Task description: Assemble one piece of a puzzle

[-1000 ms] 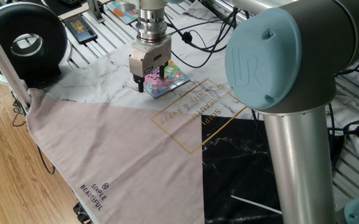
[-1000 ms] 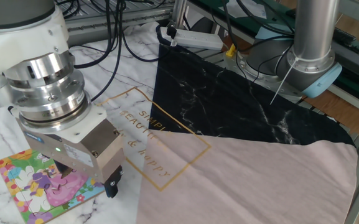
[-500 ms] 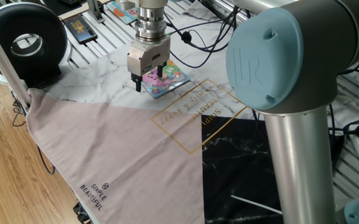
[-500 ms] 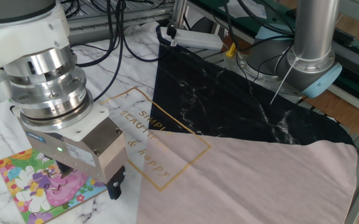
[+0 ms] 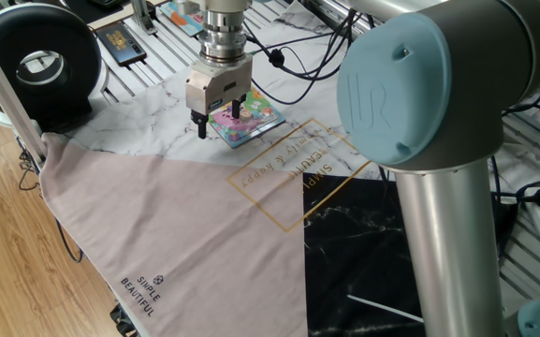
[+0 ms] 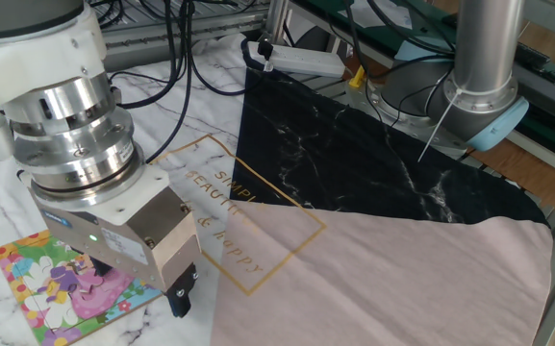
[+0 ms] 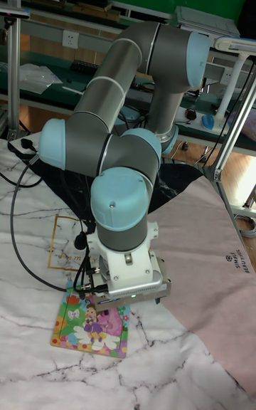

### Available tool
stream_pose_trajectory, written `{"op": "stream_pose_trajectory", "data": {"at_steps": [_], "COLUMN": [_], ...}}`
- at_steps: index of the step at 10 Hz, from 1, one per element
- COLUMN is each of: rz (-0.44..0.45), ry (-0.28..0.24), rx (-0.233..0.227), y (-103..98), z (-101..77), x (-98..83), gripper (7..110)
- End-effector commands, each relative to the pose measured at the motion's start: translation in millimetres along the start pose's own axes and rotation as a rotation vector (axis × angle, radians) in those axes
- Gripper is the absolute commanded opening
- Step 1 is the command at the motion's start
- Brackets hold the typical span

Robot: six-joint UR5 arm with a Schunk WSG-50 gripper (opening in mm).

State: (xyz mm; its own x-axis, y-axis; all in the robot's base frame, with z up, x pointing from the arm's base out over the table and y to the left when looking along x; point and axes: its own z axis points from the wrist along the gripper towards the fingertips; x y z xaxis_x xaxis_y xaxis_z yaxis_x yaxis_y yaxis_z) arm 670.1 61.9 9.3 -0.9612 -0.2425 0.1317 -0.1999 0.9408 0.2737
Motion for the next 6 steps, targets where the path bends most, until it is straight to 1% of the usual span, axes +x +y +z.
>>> {"op": "stream_pose_trajectory", "data": {"at_steps": [1,6], "rz": [0.008,0.008], "ry": [0.002,0.006], "rx": [-0.008,-0.004], "y": [0.1,-1.9], "z": [1.0,1.6], "x": [-1.4,-0.1], "gripper": [88,88]}}
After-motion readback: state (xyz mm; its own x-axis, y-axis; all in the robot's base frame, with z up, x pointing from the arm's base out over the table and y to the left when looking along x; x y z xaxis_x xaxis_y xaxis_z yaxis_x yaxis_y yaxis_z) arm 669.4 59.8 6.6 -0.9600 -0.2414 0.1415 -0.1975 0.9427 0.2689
